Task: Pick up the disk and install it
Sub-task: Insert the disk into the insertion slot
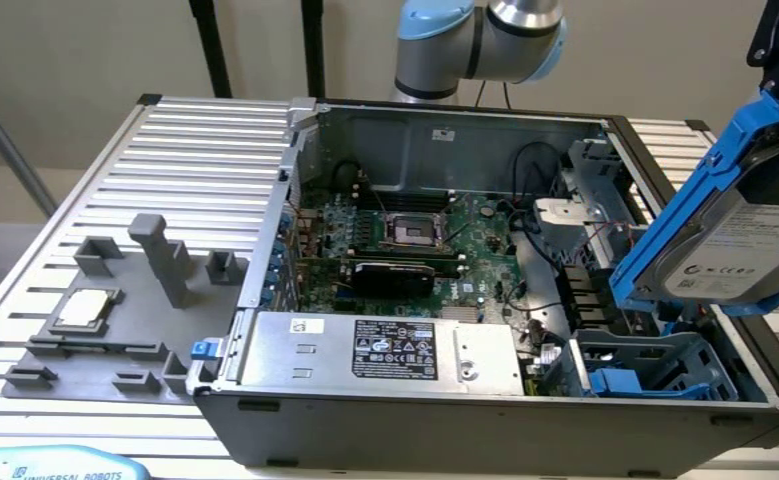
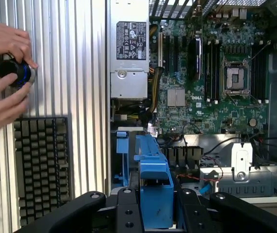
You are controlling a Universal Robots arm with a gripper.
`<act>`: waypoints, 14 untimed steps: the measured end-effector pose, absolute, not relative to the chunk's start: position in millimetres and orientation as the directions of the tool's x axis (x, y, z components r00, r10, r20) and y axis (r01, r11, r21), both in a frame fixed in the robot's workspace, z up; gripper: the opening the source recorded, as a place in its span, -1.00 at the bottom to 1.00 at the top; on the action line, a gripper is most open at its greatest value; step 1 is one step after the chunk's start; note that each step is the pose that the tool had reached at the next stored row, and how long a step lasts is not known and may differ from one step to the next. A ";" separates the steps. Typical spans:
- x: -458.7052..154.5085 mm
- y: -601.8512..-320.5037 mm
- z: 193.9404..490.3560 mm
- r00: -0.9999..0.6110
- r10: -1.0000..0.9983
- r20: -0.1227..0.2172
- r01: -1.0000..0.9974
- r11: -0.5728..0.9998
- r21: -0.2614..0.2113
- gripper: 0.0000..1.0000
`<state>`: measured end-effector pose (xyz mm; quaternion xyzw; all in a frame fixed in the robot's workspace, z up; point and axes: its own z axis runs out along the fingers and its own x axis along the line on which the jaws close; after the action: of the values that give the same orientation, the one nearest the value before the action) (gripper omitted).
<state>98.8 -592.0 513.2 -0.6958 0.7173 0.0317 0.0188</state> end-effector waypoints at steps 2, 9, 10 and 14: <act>98.8 -592.0 513.1 -0.031 -0.997 -0.071 -0.999 0.030 0.019 -0.35; 98.8 -592.0 508.8 -0.031 -0.997 -0.070 -0.999 0.030 0.019 -0.35; 98.8 -592.0 506.9 -0.030 -0.997 -0.070 -0.999 0.029 0.019 -0.35; 98.8 -592.0 499.6 -0.026 -0.997 -0.070 -1.000 0.025 0.019 -0.35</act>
<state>98.8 -592.0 499.6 -0.6975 0.7156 0.0314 0.0185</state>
